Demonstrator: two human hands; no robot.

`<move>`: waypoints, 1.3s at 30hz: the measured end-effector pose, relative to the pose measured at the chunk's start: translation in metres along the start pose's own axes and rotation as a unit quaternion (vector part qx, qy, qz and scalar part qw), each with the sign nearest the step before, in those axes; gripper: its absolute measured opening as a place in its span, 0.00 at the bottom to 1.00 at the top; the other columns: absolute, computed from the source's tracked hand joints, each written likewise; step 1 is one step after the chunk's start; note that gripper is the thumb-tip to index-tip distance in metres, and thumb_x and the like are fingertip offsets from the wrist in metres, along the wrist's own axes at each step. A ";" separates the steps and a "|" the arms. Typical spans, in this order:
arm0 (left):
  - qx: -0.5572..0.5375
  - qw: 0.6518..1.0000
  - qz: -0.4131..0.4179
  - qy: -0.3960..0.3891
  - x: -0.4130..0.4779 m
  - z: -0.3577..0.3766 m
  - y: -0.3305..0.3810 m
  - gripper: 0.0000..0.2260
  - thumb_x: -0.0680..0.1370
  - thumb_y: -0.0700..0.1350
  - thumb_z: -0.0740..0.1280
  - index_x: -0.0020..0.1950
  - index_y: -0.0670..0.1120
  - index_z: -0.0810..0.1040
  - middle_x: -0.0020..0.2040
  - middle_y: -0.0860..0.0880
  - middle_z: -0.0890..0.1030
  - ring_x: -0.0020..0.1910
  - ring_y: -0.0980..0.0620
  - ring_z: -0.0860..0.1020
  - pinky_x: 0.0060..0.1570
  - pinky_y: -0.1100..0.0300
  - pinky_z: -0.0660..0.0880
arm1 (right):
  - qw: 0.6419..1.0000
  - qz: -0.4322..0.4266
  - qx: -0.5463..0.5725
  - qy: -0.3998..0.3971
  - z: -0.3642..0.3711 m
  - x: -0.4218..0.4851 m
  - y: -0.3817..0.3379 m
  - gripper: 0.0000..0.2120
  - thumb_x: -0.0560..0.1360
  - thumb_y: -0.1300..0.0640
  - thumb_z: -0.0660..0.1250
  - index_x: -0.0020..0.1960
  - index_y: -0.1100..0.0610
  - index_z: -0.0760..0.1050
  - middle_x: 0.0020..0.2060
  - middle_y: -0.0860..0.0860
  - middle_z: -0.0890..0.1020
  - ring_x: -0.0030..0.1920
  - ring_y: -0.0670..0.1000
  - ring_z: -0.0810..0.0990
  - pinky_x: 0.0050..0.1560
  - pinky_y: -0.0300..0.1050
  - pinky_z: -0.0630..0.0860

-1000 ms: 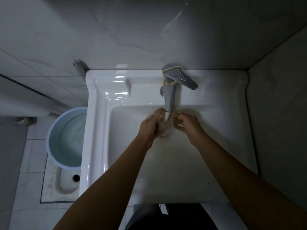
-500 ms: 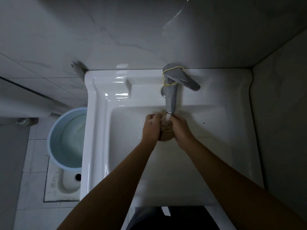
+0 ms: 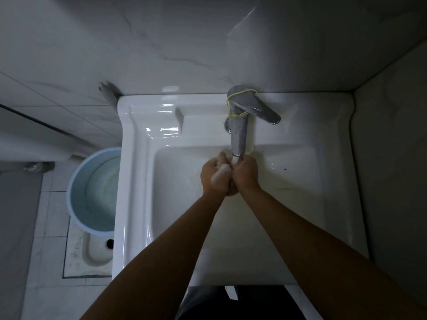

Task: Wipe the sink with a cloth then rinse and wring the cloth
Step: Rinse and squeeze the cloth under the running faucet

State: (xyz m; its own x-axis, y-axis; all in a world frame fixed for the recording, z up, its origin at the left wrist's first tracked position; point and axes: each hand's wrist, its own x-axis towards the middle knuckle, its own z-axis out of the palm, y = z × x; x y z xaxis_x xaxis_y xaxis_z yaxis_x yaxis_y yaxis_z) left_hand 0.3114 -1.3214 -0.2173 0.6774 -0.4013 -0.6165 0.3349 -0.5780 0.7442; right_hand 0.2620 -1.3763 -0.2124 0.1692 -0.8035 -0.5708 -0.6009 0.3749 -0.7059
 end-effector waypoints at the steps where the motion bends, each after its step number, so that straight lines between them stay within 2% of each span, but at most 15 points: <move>1: -0.020 0.999 -0.025 -0.016 0.002 -0.003 0.002 0.14 0.81 0.53 0.63 0.43 0.46 0.81 0.38 0.48 0.83 0.42 0.48 0.83 0.47 0.49 0.81 | 1.000 0.007 0.016 -0.002 -0.002 0.001 -0.002 0.13 0.81 0.56 0.61 0.41 0.58 0.78 0.35 0.52 0.82 0.40 0.54 0.82 0.38 0.43 0.75; 4: -0.028 0.991 -0.119 -0.052 0.004 -0.013 0.008 0.25 0.75 0.62 0.68 0.62 0.44 0.76 0.52 0.46 0.82 0.53 0.44 0.83 0.48 0.49 0.83 | 0.998 0.020 0.063 -0.011 -0.012 0.004 -0.005 0.13 0.81 0.57 0.60 0.39 0.55 0.77 0.34 0.50 0.80 0.36 0.51 0.78 0.37 0.42 0.71; 7: -0.041 0.970 -0.218 -0.100 0.002 -0.025 0.006 0.30 0.71 0.66 0.72 0.59 0.42 0.78 0.52 0.44 0.83 0.49 0.46 0.84 0.35 0.55 0.82 | 0.997 -0.010 0.069 -0.021 -0.020 0.002 0.000 0.11 0.80 0.57 0.62 0.42 0.59 0.78 0.37 0.55 0.81 0.38 0.52 0.79 0.40 0.46 0.73; 10: -0.088 0.975 -0.160 -0.123 0.001 -0.031 -0.001 0.13 0.79 0.49 0.70 0.57 0.41 0.81 0.49 0.42 0.85 0.39 0.50 0.86 0.32 0.60 0.80 | 0.997 -0.038 0.033 -0.054 -0.022 0.002 0.009 0.11 0.80 0.55 0.62 0.52 0.62 0.78 0.46 0.60 0.83 0.45 0.56 0.82 0.45 0.53 0.78; 12: -0.075 0.987 -0.093 -0.110 0.001 -0.034 -0.003 0.06 0.80 0.42 0.68 0.54 0.43 0.82 0.45 0.43 0.85 0.35 0.51 0.85 0.31 0.63 0.79 | 0.997 -0.022 -0.003 -0.075 -0.025 0.001 0.014 0.13 0.77 0.48 0.66 0.55 0.56 0.77 0.47 0.54 0.83 0.45 0.51 0.82 0.43 0.47 0.77; 15: -0.087 0.988 -0.045 -0.118 -0.001 -0.040 -0.001 0.12 0.78 0.36 0.65 0.58 0.47 0.82 0.47 0.43 0.86 0.41 0.46 0.86 0.36 0.59 0.82 | 0.998 0.003 -0.017 -0.068 -0.032 0.005 0.024 0.08 0.75 0.48 0.70 0.46 0.53 0.80 0.42 0.50 0.84 0.47 0.53 0.84 0.44 0.44 0.77; 18: -0.066 0.992 -0.030 -0.106 0.000 -0.043 0.000 0.10 0.78 0.39 0.67 0.57 0.50 0.81 0.49 0.44 0.86 0.42 0.47 0.85 0.35 0.60 0.81 | 0.993 0.070 0.079 -0.053 -0.040 0.006 0.024 0.08 0.77 0.53 0.69 0.42 0.56 0.81 0.42 0.53 0.86 0.49 0.56 0.85 0.54 0.52 0.81; 20: -0.033 0.996 -0.031 -0.075 0.003 -0.046 -0.003 0.06 0.79 0.43 0.70 0.55 0.48 0.81 0.50 0.43 0.86 0.43 0.48 0.84 0.36 0.58 0.82 | 0.973 0.111 0.192 -0.064 -0.045 0.005 0.023 0.05 0.77 0.61 0.68 0.51 0.59 0.81 0.44 0.57 0.85 0.47 0.58 0.85 0.54 0.58 0.82; 22: 0.010 0.999 -0.029 -0.029 0.008 -0.050 -0.010 0.07 0.80 0.45 0.69 0.56 0.43 0.80 0.52 0.42 0.85 0.47 0.45 0.84 0.47 0.49 0.84 | 0.930 0.146 0.322 -0.099 -0.050 0.002 0.019 0.08 0.78 0.66 0.64 0.54 0.62 0.80 0.43 0.58 0.85 0.43 0.55 0.85 0.46 0.55 0.83; 25: 0.089 0.995 -0.010 0.034 0.008 -0.050 -0.014 0.15 0.83 0.52 0.63 0.58 0.41 0.77 0.53 0.41 0.84 0.52 0.42 0.83 0.56 0.44 0.81 | 0.858 0.208 0.438 -0.168 -0.052 -0.003 0.015 0.16 0.80 0.62 0.58 0.63 0.65 0.76 0.57 0.64 0.82 0.58 0.61 0.83 0.62 0.56 0.78; 27: 0.063 0.995 -0.068 0.036 0.006 -0.046 -0.010 0.18 0.84 0.54 0.60 0.61 0.41 0.75 0.56 0.41 0.82 0.56 0.41 0.81 0.58 0.42 0.80 | 0.824 0.235 0.482 -0.183 -0.050 -0.008 0.015 0.17 0.78 0.59 0.57 0.60 0.64 0.78 0.59 0.64 0.82 0.60 0.62 0.82 0.64 0.57 0.76; 29: -0.054 0.981 -0.181 -0.043 0.006 -0.041 -0.005 0.19 0.83 0.55 0.61 0.62 0.41 0.76 0.57 0.40 0.82 0.56 0.40 0.82 0.54 0.44 0.82 | 0.812 0.243 0.498 -0.184 -0.046 -0.008 0.015 0.13 0.76 0.56 0.61 0.49 0.62 0.82 0.52 0.61 0.85 0.50 0.60 0.86 0.53 0.53 0.81; 32: -0.204 0.935 -0.225 -0.180 0.000 -0.038 0.003 0.14 0.84 0.49 0.61 0.58 0.41 0.80 0.51 0.39 0.84 0.45 0.44 0.85 0.42 0.50 0.83 | 0.840 0.224 0.457 -0.185 -0.042 -0.006 0.011 0.15 0.77 0.51 0.64 0.52 0.60 0.84 0.56 0.60 0.84 0.51 0.59 0.86 0.50 0.52 0.82; 35: -0.269 0.921 -0.190 -0.207 -0.002 -0.038 0.007 0.09 0.83 0.42 0.61 0.53 0.43 0.81 0.42 0.44 0.83 0.32 0.52 0.82 0.32 0.59 0.79 | 0.940 0.178 0.260 -0.133 -0.045 0.006 0.018 0.17 0.75 0.51 0.70 0.59 0.60 0.82 0.56 0.58 0.85 0.56 0.57 0.84 0.60 0.56 0.80; 39: -0.270 0.912 -0.155 -0.267 -0.004 -0.034 0.016 0.19 0.72 0.29 0.56 0.57 0.43 0.76 0.46 0.41 0.80 0.40 0.47 0.81 0.39 0.56 0.78 | 0.985 0.111 0.086 -0.096 -0.048 0.012 0.025 0.09 0.75 0.52 0.68 0.50 0.55 0.81 0.49 0.53 0.85 0.53 0.56 0.84 0.50 0.54 0.83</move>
State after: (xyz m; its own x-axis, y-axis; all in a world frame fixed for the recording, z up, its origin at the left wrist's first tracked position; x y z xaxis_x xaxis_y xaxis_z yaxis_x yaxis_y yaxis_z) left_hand 0.3366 -1.3052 -0.1944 0.1284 -0.6506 -0.7485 0.8273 -0.3459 0.4426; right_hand 0.2116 -1.3987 -0.2167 0.2018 -0.5967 -0.7767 -0.5014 0.6182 -0.6053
